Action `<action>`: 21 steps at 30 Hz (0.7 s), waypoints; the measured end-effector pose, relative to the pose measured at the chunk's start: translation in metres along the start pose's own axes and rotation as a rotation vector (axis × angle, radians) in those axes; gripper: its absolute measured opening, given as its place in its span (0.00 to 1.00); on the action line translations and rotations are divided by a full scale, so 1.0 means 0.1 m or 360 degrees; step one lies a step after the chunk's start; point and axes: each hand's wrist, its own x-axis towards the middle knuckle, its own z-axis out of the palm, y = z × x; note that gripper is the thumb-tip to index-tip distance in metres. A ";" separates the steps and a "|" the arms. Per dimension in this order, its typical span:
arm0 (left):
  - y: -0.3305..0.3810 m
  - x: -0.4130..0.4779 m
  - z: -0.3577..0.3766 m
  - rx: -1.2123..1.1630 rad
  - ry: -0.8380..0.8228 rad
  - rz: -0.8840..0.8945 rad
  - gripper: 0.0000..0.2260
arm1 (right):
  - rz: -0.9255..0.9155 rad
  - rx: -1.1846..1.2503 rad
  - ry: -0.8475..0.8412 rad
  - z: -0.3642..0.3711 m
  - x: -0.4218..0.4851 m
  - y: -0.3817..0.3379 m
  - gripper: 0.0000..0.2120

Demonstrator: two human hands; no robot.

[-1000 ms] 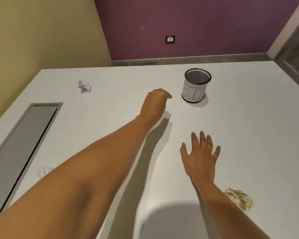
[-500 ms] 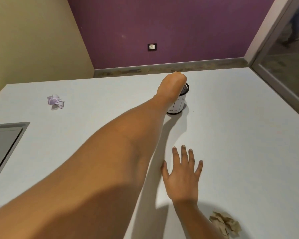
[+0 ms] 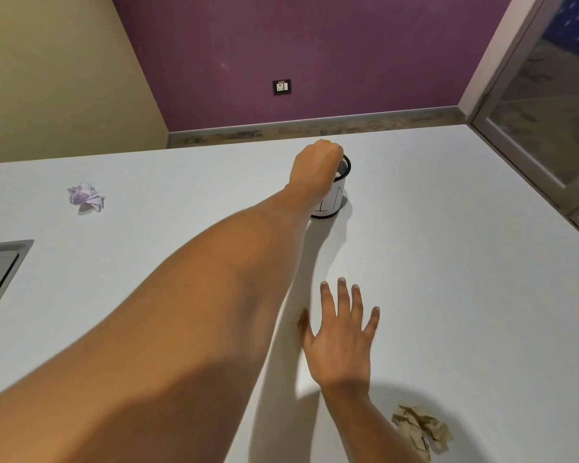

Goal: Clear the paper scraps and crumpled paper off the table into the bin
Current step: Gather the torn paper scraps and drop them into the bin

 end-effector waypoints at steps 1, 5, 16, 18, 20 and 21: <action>0.00 -0.01 -0.01 0.0020 0.0010 -0.0011 0.14 | -0.0001 0.0005 0.0018 -0.01 -0.01 0.00 0.29; -0.06 -0.09 -0.02 0.0050 0.0072 -0.0057 0.11 | 0.0014 -0.0006 0.0052 -0.05 -0.02 -0.03 0.28; -0.98 -1.22 0.10 -0.0123 0.0261 -0.0408 0.14 | 0.0024 -0.0080 0.0162 -0.14 -0.08 -0.08 0.29; -1.25 -1.51 0.13 -0.0098 0.0233 -0.0583 0.14 | 0.0021 -0.0089 0.0170 -0.14 -0.09 -0.09 0.29; -1.49 -1.78 0.13 -0.0062 0.0216 -0.0738 0.14 | 0.0017 -0.0087 0.0175 -0.14 -0.09 -0.09 0.30; -1.60 -1.90 0.12 -0.0041 0.0209 -0.0808 0.15 | 0.0014 -0.0092 0.0173 -0.13 -0.09 -0.09 0.30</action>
